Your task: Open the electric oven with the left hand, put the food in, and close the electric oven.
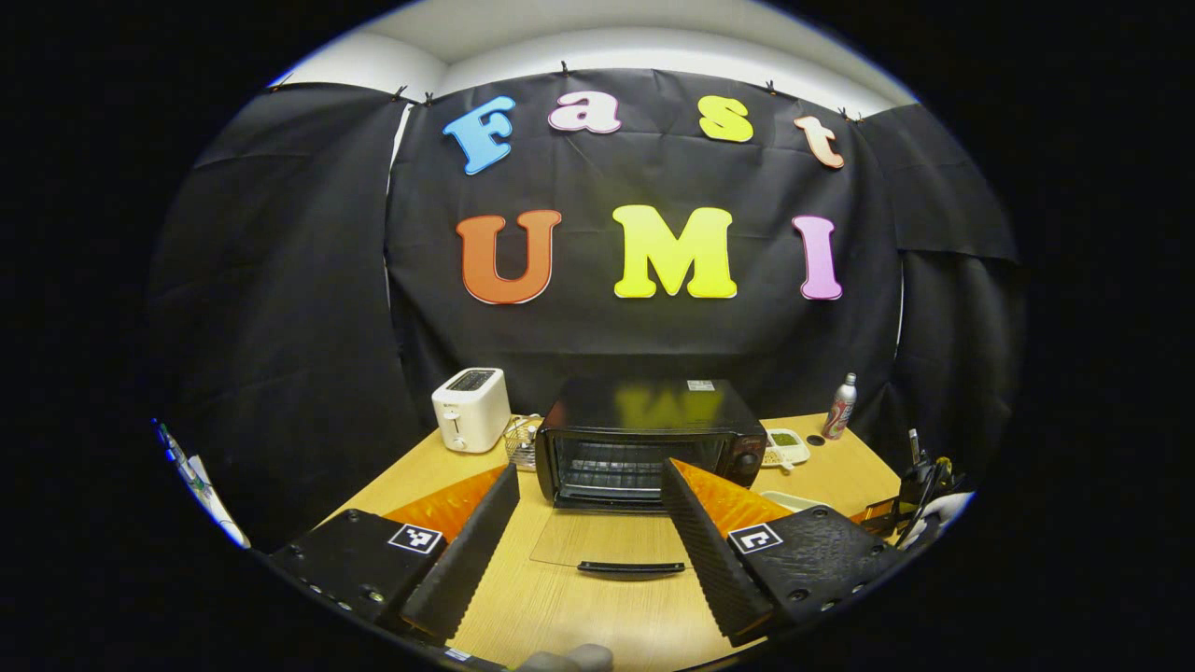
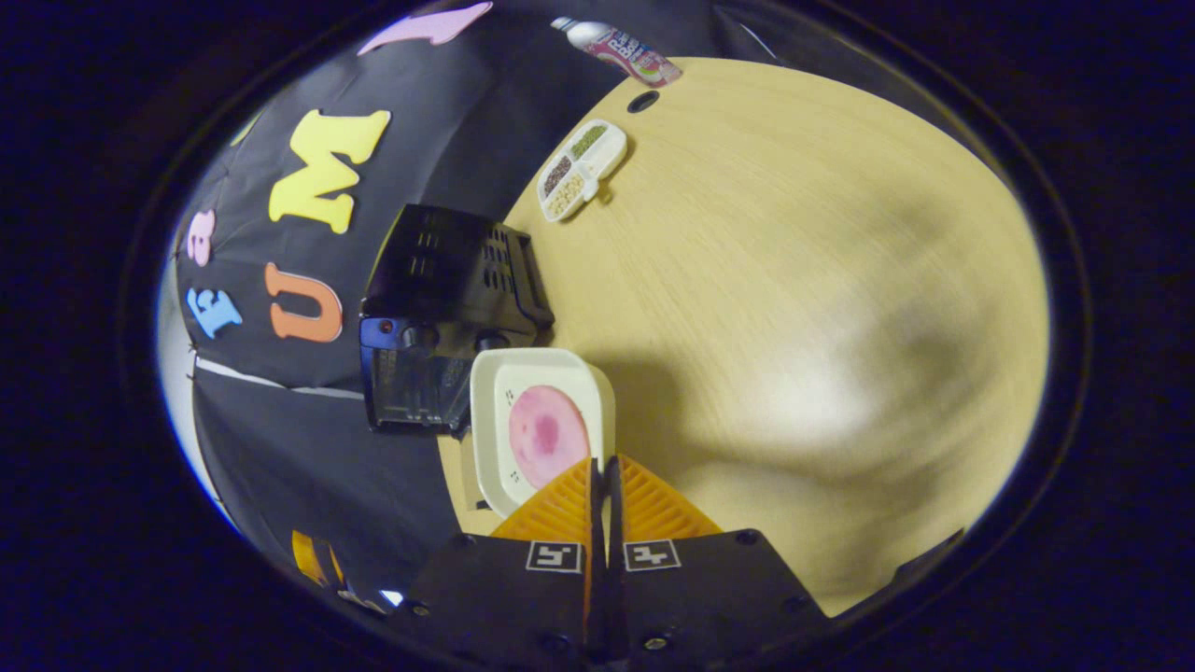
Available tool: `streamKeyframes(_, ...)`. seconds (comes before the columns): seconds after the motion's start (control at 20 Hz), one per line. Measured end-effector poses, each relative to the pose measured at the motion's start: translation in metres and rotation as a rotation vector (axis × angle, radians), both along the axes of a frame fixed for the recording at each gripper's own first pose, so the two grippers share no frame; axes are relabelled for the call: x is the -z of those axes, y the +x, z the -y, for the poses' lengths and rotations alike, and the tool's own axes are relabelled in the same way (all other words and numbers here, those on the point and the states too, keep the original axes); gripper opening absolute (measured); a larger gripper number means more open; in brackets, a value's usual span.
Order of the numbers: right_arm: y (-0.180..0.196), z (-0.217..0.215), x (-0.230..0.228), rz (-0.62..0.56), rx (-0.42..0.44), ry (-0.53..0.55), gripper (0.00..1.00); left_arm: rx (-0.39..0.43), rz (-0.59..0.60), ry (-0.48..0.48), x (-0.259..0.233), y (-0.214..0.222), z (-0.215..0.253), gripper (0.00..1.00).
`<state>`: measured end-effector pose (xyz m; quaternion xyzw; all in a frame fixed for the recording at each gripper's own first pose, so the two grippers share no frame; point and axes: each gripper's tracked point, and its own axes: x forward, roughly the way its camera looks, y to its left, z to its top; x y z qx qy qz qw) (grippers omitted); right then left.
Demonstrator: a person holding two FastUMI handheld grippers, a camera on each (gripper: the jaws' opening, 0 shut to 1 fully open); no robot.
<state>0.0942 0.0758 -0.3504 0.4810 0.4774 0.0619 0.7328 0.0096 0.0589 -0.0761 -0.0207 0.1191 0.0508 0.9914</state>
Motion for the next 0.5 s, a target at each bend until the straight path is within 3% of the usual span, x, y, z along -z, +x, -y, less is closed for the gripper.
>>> streamKeyframes(0.25,-0.008,-0.065,-0.015,-0.013,0.079,0.018,0.03,0.050,-0.006,-0.009,-0.003,0.001,-0.014,0.95)
streamKeyframes(0.5,0.018,-0.109,-0.011,-0.020,0.216,-0.015,0.00,0.027,-0.006,0.024,-0.009,-0.009,-0.045,0.95)
